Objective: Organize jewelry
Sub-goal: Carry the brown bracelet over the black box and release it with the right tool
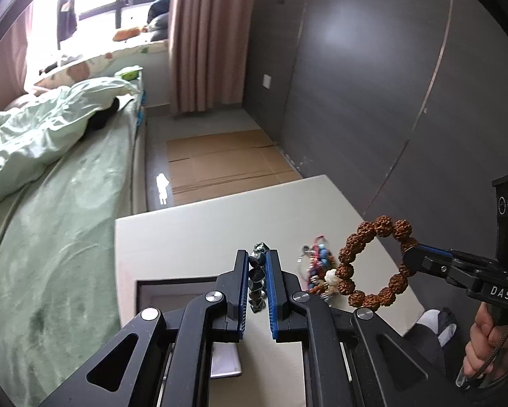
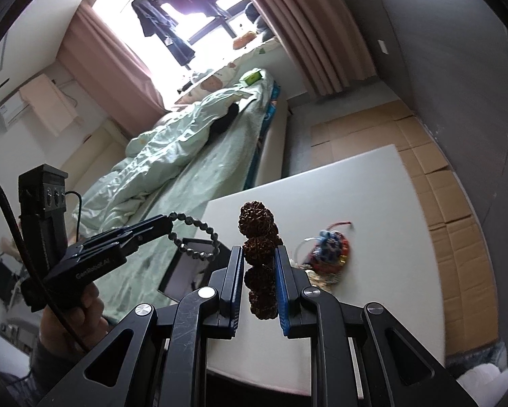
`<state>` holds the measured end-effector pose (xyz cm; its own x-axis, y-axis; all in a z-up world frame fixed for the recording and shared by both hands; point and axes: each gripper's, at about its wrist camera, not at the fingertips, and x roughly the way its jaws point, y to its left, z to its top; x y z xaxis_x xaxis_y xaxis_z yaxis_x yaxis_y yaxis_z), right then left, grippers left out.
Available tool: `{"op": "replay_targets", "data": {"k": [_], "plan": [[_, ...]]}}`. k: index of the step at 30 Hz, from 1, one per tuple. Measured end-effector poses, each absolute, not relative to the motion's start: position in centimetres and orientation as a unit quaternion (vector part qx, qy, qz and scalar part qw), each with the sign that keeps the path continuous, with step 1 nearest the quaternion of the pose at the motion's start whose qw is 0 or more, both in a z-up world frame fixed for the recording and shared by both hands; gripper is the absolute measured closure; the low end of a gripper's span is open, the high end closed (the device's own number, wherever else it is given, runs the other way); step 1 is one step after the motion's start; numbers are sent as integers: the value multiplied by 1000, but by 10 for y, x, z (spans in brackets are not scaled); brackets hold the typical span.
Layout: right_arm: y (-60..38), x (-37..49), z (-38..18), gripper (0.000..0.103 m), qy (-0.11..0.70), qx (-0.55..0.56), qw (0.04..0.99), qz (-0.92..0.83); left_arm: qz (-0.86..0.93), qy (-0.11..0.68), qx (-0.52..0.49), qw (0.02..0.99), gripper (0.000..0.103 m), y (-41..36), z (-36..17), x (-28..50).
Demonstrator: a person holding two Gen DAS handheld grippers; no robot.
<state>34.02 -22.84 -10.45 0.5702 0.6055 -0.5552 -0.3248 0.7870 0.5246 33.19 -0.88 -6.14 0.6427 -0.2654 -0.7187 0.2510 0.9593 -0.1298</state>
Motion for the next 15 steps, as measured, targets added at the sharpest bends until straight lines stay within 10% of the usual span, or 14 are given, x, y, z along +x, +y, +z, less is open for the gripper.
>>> {"op": "replay_targets", "data": {"k": [12, 15], "plan": [[-171, 346, -88, 84, 377, 158, 861, 303, -109, 415, -44, 902, 92, 38, -78, 326], [-155, 346, -84, 84, 377, 148, 860, 312, -98, 432, -60, 894, 74, 52, -85, 328]]}}
